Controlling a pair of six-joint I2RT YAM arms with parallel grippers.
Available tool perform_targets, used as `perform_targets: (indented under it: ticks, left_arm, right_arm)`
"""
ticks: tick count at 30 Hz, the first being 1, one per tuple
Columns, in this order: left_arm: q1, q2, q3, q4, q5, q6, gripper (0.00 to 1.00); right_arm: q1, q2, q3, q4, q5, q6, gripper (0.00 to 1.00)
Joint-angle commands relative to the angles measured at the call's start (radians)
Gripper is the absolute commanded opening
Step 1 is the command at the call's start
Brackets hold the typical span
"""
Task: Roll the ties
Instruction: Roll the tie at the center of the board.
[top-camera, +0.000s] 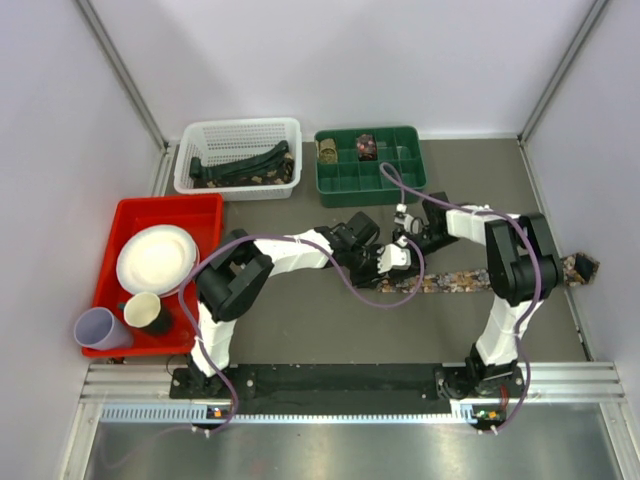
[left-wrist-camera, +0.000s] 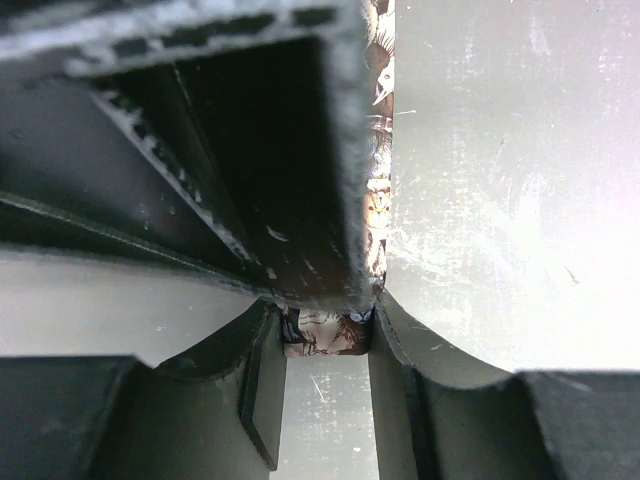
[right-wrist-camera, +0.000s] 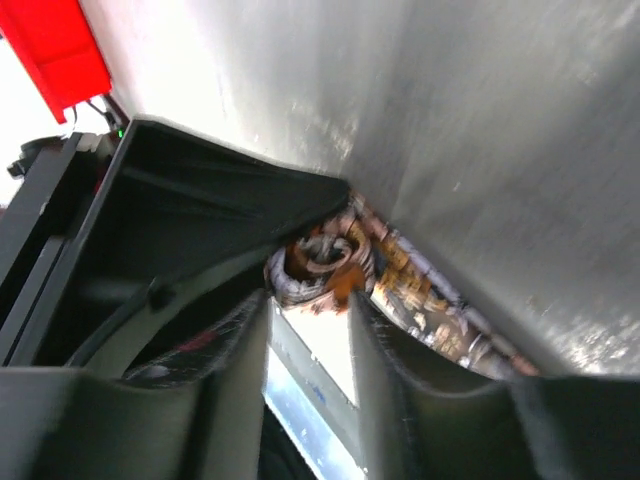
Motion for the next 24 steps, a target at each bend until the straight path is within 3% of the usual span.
perform_targets:
  ticks: [1,4,5,6,10,11,14,21,24]
  left_arm:
    - [0.007,0.067,-0.042,-0.204,-0.094,0.019,0.09]
    - [0.007,0.067,-0.044,-0.196,-0.087,0.020,0.12]
    - [0.007,0.064,-0.050,-0.192,-0.082,0.019,0.13]
    - [0.007,0.064,-0.050,-0.187,-0.084,0.017,0.14]
    - [0.013,0.050,-0.065,-0.143,-0.064,-0.024,0.34]
    - [0.027,0.028,-0.091,-0.114,-0.041,-0.040,0.47]
    - [0.057,-0.022,-0.151,0.029,0.010,-0.110,0.71]
    - [0.057,-0.039,-0.217,0.270,0.065,-0.152,0.91]
    - [0.044,0.006,-0.190,0.289,0.070,-0.156,0.91]
  right_arm:
    - [0.006,0.018,-0.013,0.090,-0.019,0.021,0.30]
    - [0.009,0.028,-0.013,0.073,0.008,0.006,0.11]
    - [0.008,0.034,-0.013,0.068,0.033,0.004,0.00]
    - [0.008,0.039,-0.012,0.063,0.041,-0.002,0.00]
    - [0.006,0.038,-0.013,0.056,0.076,-0.011,0.00]
    - [0.005,0.035,-0.012,0.048,0.091,-0.013,0.00]
    - [0.005,0.038,-0.007,0.021,0.122,-0.036,0.00]
    - [-0.023,0.059,0.008,-0.021,0.176,-0.075,0.00]
    - [-0.024,0.067,0.013,-0.024,0.173,-0.082,0.00]
